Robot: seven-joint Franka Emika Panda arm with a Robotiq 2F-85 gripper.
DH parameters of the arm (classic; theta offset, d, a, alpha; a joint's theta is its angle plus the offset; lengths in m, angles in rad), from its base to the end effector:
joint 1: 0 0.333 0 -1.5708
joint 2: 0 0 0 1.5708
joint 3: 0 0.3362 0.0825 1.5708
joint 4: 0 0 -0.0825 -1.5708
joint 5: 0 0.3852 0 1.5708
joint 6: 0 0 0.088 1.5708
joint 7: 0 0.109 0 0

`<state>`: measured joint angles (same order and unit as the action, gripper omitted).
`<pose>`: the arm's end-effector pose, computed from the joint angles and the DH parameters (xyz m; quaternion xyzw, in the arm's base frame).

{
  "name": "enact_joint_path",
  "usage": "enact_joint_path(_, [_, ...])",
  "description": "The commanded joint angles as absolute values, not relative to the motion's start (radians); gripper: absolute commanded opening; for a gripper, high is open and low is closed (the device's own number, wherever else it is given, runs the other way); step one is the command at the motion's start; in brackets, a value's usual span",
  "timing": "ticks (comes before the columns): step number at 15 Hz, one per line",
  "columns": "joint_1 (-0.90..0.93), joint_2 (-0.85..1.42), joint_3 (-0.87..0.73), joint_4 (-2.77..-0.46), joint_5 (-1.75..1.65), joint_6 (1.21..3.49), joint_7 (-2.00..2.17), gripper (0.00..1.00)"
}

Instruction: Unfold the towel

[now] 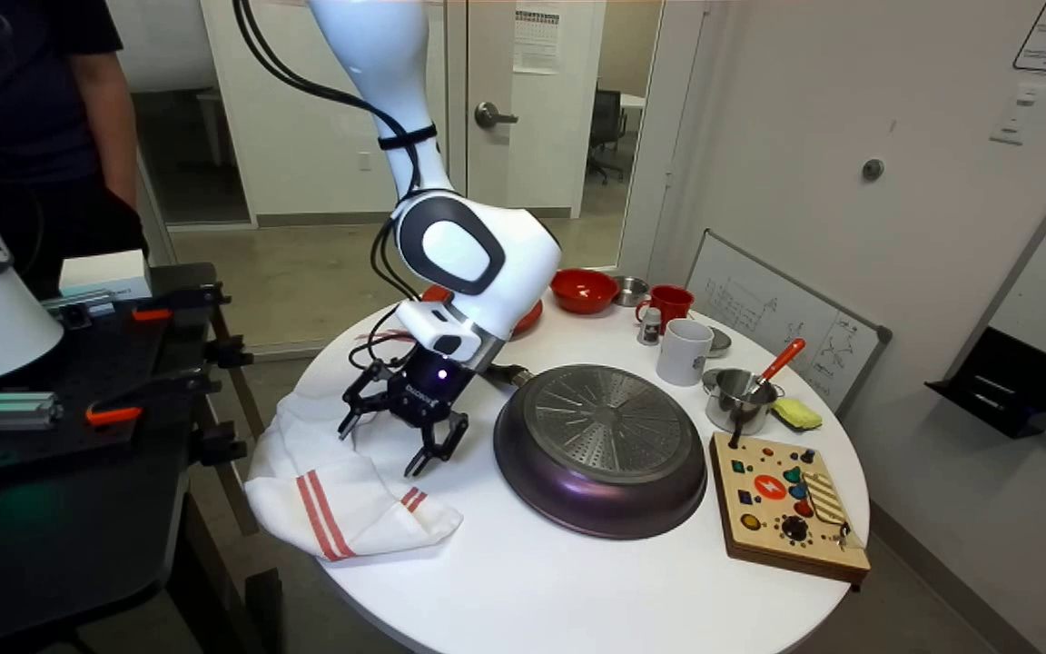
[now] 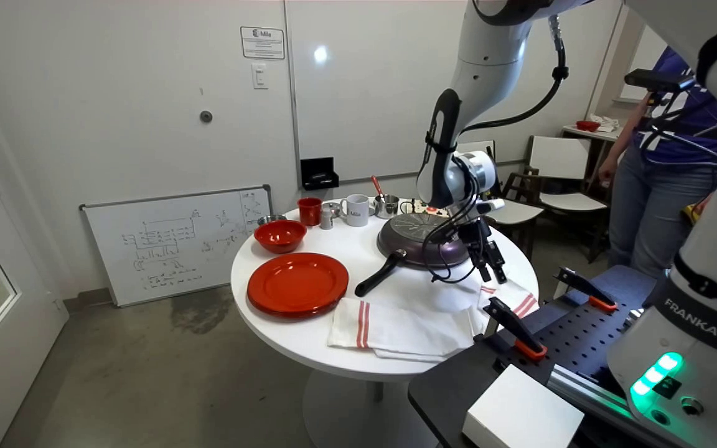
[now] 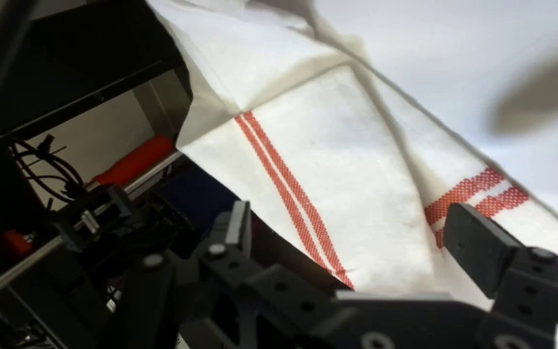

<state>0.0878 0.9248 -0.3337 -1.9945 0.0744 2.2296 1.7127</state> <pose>0.4780 -0.1459 -0.0032 0.5142 -0.7897 -0.1474 0.3004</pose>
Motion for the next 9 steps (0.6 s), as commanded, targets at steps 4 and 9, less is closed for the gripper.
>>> enact_joint_path(4, [0.01,0.852,-0.262,-2.059,0.067,2.338,1.54,1.0])
enact_joint_path(9, [-0.017,0.854,-0.246,-2.082,0.072,2.376,1.414,1.0])
